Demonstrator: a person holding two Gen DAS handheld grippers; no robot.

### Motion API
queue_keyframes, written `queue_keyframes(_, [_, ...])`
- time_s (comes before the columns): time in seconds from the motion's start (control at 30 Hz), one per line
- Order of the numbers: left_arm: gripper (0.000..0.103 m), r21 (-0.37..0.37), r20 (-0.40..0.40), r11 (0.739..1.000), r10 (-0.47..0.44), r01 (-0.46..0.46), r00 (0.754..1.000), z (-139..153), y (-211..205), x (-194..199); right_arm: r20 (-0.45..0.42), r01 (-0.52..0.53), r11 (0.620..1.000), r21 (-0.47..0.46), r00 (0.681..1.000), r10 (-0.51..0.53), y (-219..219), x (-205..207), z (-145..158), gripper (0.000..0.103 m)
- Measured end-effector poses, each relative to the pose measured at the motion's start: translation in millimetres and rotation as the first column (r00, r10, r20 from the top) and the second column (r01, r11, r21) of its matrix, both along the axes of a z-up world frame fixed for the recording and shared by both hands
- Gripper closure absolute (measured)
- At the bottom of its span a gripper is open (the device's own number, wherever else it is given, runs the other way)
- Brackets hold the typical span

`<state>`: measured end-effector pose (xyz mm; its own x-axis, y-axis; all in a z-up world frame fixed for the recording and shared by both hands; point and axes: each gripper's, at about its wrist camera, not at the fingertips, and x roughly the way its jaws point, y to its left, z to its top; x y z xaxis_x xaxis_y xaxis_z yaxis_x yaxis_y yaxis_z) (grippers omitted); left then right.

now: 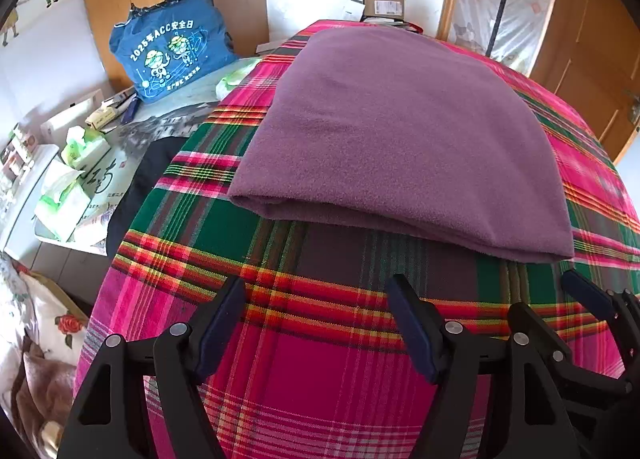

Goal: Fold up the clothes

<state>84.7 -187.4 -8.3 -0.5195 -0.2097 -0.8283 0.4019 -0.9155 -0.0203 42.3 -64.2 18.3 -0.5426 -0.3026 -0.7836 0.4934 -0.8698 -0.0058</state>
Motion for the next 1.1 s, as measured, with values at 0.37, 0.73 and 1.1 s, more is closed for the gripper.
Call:
queue_keyframes(0.37, [0.028, -0.002, -0.004, 1.0, 0.0, 0.0, 1.0, -0.6, -0.7, 0.0, 0.001, 0.0, 1.0, 0.001, 1.0, 0.0, -2.2, 0.8, 0.0, 0.035])
queue_keyframes(0.73, [0.028, 0.0, -0.009, 1.0, 0.001, -0.001, 1.0, 0.1, -1.8, 0.3, 0.002, 0.0, 1.0, 0.001, 1.0, 0.0, -2.5, 0.9, -0.3, 0.035])
queue_keyframes(1.1, [0.028, -0.006, -0.018, 1.0, 0.004, -0.004, 1.0, 0.7, -0.6, 0.7, 0.002, 0.001, 1.0, 0.0, 1.0, -0.001, -4.3, 2.1, -0.8, 0.035])
